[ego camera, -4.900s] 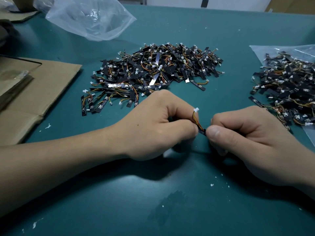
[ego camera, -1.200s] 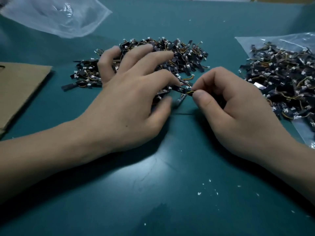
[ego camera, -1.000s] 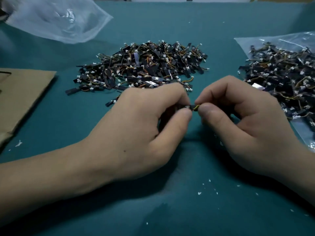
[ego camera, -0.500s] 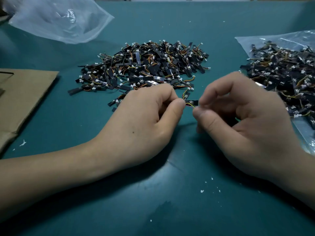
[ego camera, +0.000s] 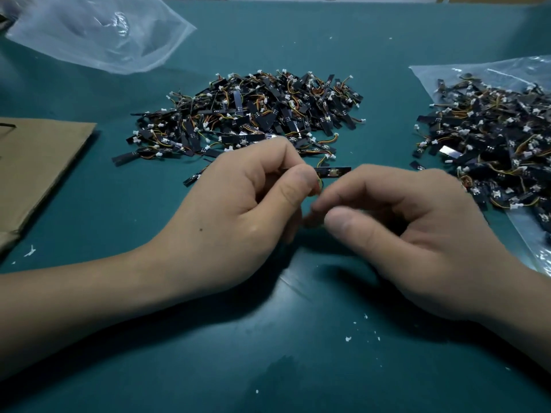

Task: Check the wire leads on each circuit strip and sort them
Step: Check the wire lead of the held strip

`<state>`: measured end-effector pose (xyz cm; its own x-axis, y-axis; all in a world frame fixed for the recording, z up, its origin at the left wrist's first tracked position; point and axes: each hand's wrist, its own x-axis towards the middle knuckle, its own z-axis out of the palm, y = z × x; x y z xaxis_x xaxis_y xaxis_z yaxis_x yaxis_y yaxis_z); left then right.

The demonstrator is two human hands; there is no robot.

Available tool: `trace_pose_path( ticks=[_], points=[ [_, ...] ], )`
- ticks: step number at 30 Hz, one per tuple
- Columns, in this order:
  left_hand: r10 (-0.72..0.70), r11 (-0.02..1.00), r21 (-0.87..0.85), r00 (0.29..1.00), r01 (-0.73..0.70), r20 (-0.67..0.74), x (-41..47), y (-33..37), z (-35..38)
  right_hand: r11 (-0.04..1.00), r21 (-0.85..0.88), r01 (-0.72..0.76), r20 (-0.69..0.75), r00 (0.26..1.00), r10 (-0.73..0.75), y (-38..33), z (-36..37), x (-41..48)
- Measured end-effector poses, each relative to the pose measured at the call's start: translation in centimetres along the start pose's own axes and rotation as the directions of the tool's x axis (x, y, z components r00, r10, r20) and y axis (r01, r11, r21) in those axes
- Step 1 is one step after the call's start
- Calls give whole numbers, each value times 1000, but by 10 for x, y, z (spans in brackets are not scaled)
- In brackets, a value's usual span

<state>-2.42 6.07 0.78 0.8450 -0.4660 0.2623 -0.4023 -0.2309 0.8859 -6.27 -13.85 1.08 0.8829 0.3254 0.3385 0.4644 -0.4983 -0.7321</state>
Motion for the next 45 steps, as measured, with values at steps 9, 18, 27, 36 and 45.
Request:
trace_pose_path(
  ticks=[9,18,27,36,45],
  points=[
    [25,999,-28,997,-23,78,-2,-3,-3,970,152,-189,-151,966,211,8,5,6],
    [79,994,-74,996,-76,36,-3,-3,-5,995,-46,-86,-12,996,85,4,3,4],
    [-24,996,-81,994,33,104,-3,2,-5,999,47,-23,30,999,22,4,-2,2],
    [-48,996,-65,988,58,146,-3,5,-5,966,236,-106,6,994,107,7,-2,2],
    [-62,998,32,982,57,178,-3,5,-3,990,105,-90,52,995,85,5,-3,2]
  ],
)
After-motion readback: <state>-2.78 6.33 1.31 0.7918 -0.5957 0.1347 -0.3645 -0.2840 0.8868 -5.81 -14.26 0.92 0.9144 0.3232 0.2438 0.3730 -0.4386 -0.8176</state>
